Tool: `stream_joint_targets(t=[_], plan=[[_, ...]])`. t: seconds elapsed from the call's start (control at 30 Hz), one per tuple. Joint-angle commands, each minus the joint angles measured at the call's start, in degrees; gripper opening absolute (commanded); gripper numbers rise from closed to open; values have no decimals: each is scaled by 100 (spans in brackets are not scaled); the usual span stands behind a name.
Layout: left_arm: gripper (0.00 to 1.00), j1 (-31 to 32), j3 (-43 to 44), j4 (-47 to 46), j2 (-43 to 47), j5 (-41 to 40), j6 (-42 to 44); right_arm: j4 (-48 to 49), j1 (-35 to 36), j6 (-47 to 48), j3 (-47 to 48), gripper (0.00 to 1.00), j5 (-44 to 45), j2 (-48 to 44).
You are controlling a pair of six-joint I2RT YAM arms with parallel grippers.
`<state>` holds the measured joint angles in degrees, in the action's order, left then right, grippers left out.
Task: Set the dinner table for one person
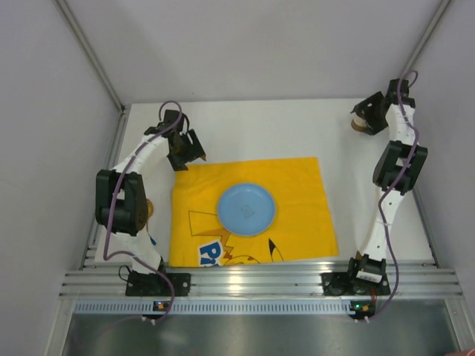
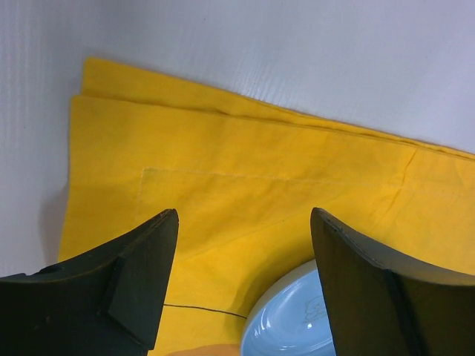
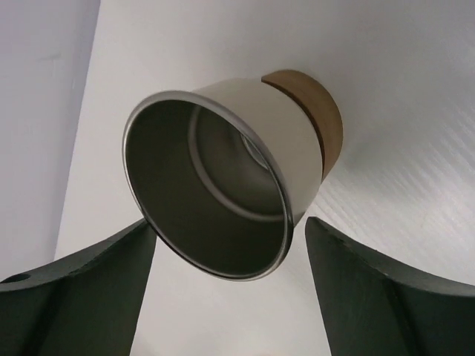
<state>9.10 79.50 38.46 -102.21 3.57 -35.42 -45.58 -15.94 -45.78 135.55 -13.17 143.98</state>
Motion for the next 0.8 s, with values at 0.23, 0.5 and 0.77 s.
stream_joint_targets(t=[0.23,0.5,0.77], plan=[[77,21,856,364,-545,-67,158,2528,-216,-449,-1504,82,-801,-1371],[76,21,1277,399,-975,143,202,2896,-506,-274,-2225,82,-696,-1961],[75,30,1515,540,-1090,117,307,2557,-612,-265,-2200,81,-266,-1760]])
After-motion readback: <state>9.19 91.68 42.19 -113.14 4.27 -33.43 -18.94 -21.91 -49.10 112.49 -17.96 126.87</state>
